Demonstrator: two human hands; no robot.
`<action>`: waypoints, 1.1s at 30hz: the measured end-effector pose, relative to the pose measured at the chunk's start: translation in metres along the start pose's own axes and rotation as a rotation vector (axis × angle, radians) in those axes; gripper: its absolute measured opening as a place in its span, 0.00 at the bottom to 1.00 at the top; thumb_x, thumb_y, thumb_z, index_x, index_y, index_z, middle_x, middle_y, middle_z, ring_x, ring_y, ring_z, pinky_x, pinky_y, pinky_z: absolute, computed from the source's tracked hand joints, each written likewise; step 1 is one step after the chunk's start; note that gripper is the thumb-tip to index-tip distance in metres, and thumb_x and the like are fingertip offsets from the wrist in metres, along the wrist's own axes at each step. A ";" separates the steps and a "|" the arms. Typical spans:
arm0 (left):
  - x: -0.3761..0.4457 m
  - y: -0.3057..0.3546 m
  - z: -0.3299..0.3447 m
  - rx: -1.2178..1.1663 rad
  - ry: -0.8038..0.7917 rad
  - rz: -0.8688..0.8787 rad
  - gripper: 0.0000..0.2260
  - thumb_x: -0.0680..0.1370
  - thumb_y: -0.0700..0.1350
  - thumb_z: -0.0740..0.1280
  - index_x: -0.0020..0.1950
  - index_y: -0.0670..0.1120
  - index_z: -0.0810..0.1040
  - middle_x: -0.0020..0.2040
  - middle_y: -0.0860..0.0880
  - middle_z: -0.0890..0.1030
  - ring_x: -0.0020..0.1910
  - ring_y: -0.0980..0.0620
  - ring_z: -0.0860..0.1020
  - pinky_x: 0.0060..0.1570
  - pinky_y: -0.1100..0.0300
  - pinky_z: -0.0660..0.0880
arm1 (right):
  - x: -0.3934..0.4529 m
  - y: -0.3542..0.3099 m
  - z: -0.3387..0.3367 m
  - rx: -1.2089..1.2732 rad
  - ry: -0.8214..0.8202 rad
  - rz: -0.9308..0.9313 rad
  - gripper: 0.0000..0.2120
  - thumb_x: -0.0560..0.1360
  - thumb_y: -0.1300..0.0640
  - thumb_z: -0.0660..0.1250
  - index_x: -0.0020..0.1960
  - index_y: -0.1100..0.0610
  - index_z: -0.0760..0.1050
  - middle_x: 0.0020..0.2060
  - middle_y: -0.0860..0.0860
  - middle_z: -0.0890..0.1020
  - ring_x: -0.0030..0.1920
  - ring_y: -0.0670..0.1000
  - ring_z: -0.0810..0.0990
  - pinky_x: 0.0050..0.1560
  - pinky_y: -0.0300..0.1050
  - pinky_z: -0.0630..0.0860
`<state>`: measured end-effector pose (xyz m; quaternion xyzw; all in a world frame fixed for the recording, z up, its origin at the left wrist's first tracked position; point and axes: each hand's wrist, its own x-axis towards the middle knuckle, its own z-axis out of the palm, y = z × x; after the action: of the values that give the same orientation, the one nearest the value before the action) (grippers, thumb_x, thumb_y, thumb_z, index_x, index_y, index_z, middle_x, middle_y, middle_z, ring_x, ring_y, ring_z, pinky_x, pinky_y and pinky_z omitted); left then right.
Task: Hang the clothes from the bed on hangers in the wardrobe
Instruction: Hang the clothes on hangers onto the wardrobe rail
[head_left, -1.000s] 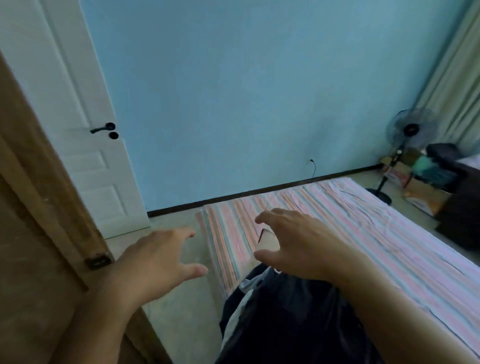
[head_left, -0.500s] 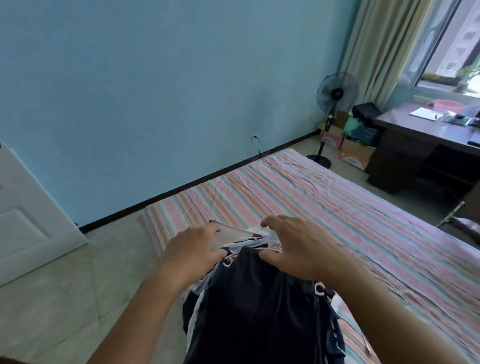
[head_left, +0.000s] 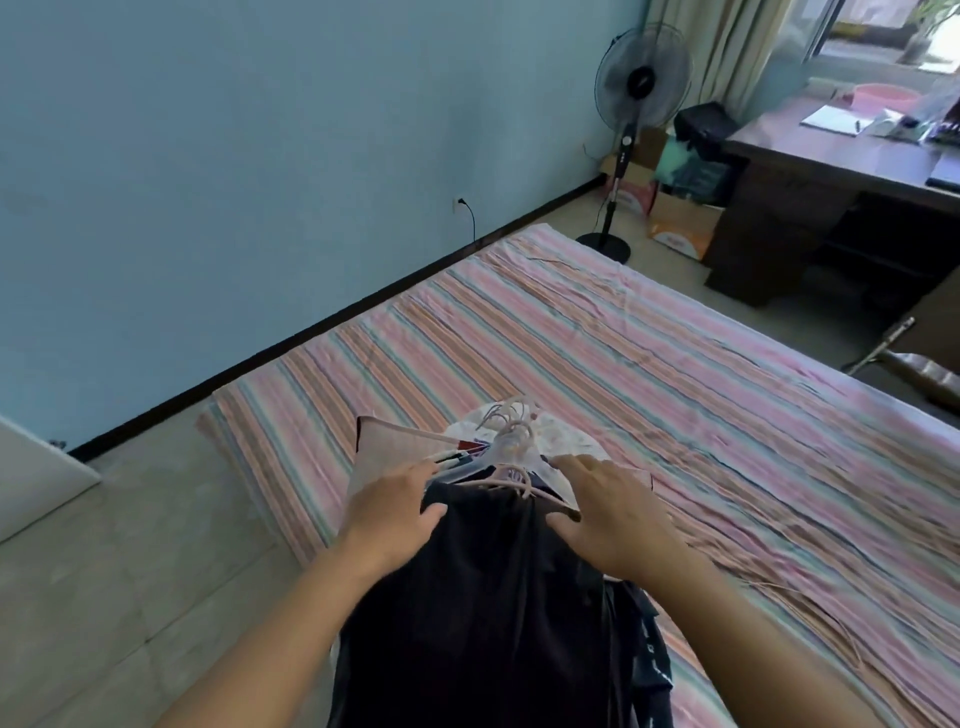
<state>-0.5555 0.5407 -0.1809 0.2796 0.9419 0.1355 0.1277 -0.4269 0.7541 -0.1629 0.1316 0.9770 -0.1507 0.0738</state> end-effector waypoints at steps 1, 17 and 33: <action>0.010 -0.003 0.010 0.005 -0.004 -0.001 0.21 0.78 0.54 0.66 0.71 0.54 0.71 0.65 0.54 0.77 0.60 0.50 0.77 0.56 0.55 0.73 | 0.009 0.009 0.010 0.030 -0.007 0.023 0.26 0.79 0.45 0.62 0.74 0.50 0.64 0.66 0.49 0.75 0.66 0.53 0.73 0.60 0.47 0.72; 0.121 -0.058 0.131 0.103 -0.248 -0.084 0.43 0.74 0.59 0.70 0.80 0.49 0.48 0.80 0.47 0.54 0.78 0.45 0.56 0.75 0.48 0.54 | 0.093 0.082 0.150 0.279 -0.213 0.308 0.43 0.72 0.43 0.71 0.78 0.51 0.53 0.68 0.56 0.72 0.65 0.59 0.72 0.61 0.56 0.73; 0.091 -0.086 0.145 -0.184 -0.134 -0.074 0.21 0.74 0.57 0.71 0.64 0.53 0.71 0.62 0.52 0.75 0.59 0.51 0.74 0.61 0.52 0.72 | 0.080 0.077 0.147 0.409 -0.074 0.225 0.12 0.84 0.51 0.55 0.45 0.55 0.69 0.41 0.48 0.75 0.41 0.53 0.75 0.46 0.54 0.74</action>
<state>-0.6255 0.5491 -0.3593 0.2400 0.9245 0.1978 0.2206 -0.4663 0.7976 -0.3377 0.2463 0.9020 -0.3409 0.0978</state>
